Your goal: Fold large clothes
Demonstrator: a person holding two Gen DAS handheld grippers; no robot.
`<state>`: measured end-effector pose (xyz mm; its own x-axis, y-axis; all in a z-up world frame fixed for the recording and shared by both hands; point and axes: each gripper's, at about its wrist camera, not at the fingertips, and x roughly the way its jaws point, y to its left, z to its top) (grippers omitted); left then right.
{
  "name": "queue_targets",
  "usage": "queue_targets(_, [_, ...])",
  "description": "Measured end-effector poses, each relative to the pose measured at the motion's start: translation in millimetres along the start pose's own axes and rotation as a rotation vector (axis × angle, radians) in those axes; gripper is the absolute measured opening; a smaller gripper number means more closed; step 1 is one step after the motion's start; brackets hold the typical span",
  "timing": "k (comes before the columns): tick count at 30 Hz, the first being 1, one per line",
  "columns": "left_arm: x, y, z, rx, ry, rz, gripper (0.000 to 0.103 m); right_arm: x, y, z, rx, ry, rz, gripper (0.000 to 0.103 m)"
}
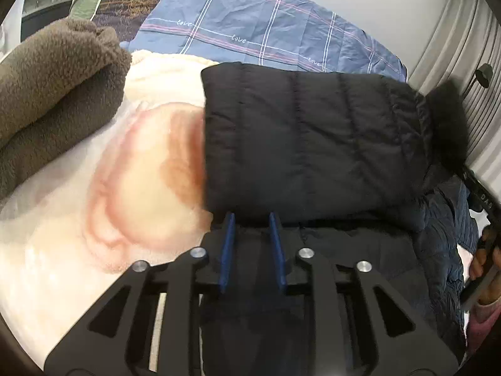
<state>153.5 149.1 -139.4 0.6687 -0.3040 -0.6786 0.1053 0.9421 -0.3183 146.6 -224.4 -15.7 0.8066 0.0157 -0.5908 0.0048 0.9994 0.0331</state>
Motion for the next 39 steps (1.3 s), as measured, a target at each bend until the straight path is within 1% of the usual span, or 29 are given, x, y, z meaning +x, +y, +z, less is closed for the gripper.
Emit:
queue_targets(1, [-1.2,-2.1,0.0,0.008,-0.003,0.004,0.031,3.6,-19.4,-2.6,0.067,0.053,0.015,0.019])
queue_targets(2, [-3.0,-5.1,0.2,0.018,-0.006,0.007,0.032,9.1,-45.6,-8.9,0.157,0.135,0.038,0.022])
queue_targets(3, [-5.0,-7.6,0.5,0.026,-0.008,0.008,0.034,13.7,-72.6,-18.4,0.253,0.211,0.059,0.028])
queue_targets(4, [-8.0,-11.9,1.3,0.037,-0.012,0.007,0.036,15.3,-87.6,-24.3,0.308,0.241,0.082,0.034])
queue_targets(6, [-14.9,-22.4,4.6,0.064,-0.024,0.001,0.037,12.9,-111.4,-32.9,0.371,0.25,0.119,0.037])
queue_targets(8, [-20.0,-32.1,6.9,0.095,-0.033,0.011,0.037,7.3,-116.6,-30.1,0.357,0.216,0.141,0.046])
queue_targets(9, [-22.7,-38.6,9.7,0.115,-0.039,0.015,0.037,4.5,-114.8,-26.9,0.341,0.195,0.152,0.056])
queue_targets(10, [-23.9,-43.9,13.4,0.125,-0.041,0.011,0.037,3.5,-112.4,-20.6,0.315,0.164,0.167,0.062])
queue_targets(11, [-24.0,-48.0,16.1,0.131,-0.04,0.007,0.036,4.2,-108.1,-13.9,0.283,0.141,0.173,0.063])
queue_targets(14, [-20.4,-71.0,29.0,0.163,-0.04,-0.012,0.036,11.1,-92.2,2.2,0.204,0.106,0.124,0.063])
queue_targets(15, [-17.7,-79.7,32.6,0.179,-0.039,-0.024,0.034,8.2,-91.1,-2.2,0.195,0.1,0.118,0.063])
queue_targets(16, [-12.3,-92.4,35.9,0.206,-0.031,-0.039,0.034,13.6,-86.4,-0.1,0.191,0.108,0.103,0.062])
queue_targets(18, [-0.6,-111.8,38.7,0.255,-0.014,-0.052,0.034,19.8,-92.8,0.7,0.222,0.125,0.034,0.062])
queue_targets(20, [20.9,-138.1,37.2,0.31,0.022,-0.066,0.034,18.6,-105.8,-7.2,0.282,0.157,-0.038,0.062])
queue_targets(21, [31.6,-147.9,35.2,0.324,0.041,-0.073,0.034,20.5,-110.1,-11.5,0.307,0.17,-0.05,0.062])
queue_targets(22, [40.3,-155.4,33.5,0.332,0.053,-0.075,0.034,16.1,-116.1,-19.9,0.335,0.171,-0.048,0.062])
queue_targets(24, [58.9,-170.0,29.4,0.35,0.063,-0.075,0.034,7.2,-125.0,-23.7,0.356,0.148,-0.041,0.062])
queue_targets(25, [67.6,-176.6,25.5,0.354,0.056,-0.077,0.034,2.0,-130.8,-23.4,0.373,0.12,0.009,0.062])
queue_targets(27, [76.3,-182.0,20.0,0.336,0.051,-0.094,0.035,0.0,-141.8,-22.6,0.416,0.115,0.102,0.062])
queue_targets(30, [80.0,-186.6,16.2,0.316,0.045,-0.114,0.037,-1.7,-153.4,-16.2,0.462,0.101,0.147,0.062])
queue_targets(35, [80.8,-187.8,11.4,0.323,0.024,-0.104,0.042,-16.4,-147.2,-15.0,0.37,0.049,0.108,0.062])
queue_targets(37, [82.2,-183.0,8.4,0.307,0.014,-0.117,0.042,-29.0,-162.7,-22.9,0.379,0.02,0.086,0.062])
queue_targets(39, [86.0,-180.5,5.5,0.279,0.013,-0.134,0.042,-40.6,-189.9,-33.9,0.417,-0.006,0.047,0.062])
